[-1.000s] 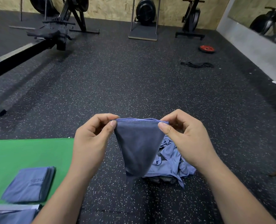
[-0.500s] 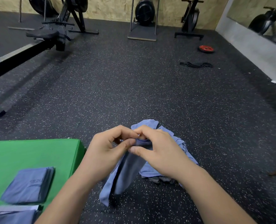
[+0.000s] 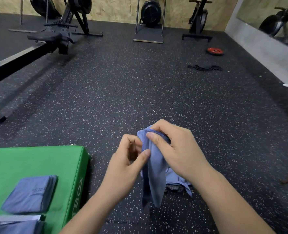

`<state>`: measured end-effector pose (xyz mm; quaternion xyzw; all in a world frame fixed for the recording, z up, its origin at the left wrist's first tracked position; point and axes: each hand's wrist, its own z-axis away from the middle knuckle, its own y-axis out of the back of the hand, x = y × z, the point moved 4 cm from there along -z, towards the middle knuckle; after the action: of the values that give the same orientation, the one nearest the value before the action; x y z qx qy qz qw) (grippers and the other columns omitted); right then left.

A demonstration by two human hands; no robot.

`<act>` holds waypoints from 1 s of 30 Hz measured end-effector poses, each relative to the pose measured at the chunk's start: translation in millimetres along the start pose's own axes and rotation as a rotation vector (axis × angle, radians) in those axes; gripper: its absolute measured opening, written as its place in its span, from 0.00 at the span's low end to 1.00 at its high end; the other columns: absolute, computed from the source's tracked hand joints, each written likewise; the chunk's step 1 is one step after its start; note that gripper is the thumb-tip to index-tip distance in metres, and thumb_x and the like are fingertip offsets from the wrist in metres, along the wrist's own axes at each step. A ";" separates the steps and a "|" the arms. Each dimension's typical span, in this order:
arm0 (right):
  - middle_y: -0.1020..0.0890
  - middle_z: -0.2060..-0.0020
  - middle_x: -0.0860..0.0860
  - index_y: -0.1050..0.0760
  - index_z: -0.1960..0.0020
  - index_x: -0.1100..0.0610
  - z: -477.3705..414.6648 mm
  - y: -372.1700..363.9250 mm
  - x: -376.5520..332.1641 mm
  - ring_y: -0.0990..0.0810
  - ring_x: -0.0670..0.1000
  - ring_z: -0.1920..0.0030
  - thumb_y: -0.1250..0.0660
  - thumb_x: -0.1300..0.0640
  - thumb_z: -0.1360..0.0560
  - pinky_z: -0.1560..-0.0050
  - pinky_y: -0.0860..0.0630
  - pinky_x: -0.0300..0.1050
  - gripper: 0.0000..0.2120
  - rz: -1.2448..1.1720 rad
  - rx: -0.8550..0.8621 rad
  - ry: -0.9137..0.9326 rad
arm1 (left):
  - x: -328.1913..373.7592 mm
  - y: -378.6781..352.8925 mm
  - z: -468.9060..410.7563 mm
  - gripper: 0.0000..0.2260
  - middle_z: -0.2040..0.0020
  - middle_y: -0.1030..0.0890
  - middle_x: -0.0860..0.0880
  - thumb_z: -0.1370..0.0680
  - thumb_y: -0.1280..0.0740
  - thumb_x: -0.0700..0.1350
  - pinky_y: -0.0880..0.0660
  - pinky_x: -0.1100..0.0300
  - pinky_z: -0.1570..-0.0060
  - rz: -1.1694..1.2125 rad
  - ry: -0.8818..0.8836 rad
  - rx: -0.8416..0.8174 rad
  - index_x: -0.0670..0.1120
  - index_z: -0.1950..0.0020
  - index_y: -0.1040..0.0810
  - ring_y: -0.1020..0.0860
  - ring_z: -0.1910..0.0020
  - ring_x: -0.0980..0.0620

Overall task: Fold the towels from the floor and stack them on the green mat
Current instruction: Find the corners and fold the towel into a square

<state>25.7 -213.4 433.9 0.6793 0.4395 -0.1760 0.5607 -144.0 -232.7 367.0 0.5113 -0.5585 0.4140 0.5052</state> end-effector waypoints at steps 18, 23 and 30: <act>0.23 0.65 0.54 0.19 0.50 0.49 6.8 76.7 7.8 0.26 0.55 0.63 0.31 0.52 0.15 0.61 0.29 0.51 0.06 0.015 0.491 -0.085 | 1.3 11.7 -6.8 0.13 0.58 0.16 0.58 0.21 0.27 0.38 0.25 0.59 0.59 -0.520 -0.102 0.026 0.57 0.47 0.22 0.22 0.65 0.52; 0.23 0.65 0.53 0.19 0.49 0.51 5.4 72.8 9.5 0.26 0.55 0.63 0.30 0.52 0.15 0.60 0.28 0.53 0.05 -0.003 0.481 -0.087 | -5.7 6.7 -7.9 0.11 0.59 0.17 0.55 0.23 0.27 0.39 0.24 0.59 0.59 -0.572 -0.104 -0.069 0.56 0.51 0.20 0.23 0.65 0.54; 0.22 0.65 0.53 0.19 0.50 0.52 4.7 67.5 6.6 0.25 0.55 0.63 0.30 0.52 0.15 0.59 0.27 0.52 0.06 -0.020 0.447 -0.063 | -29.7 6.0 -8.5 0.14 0.59 0.17 0.56 0.24 0.27 0.39 0.27 0.63 0.61 -0.637 -0.001 -0.088 0.57 0.50 0.26 0.25 0.67 0.60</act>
<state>84.1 -214.0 468.6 0.7764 0.3786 -0.2957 0.4080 -149.8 -219.0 339.2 0.6382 -0.3882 0.2101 0.6307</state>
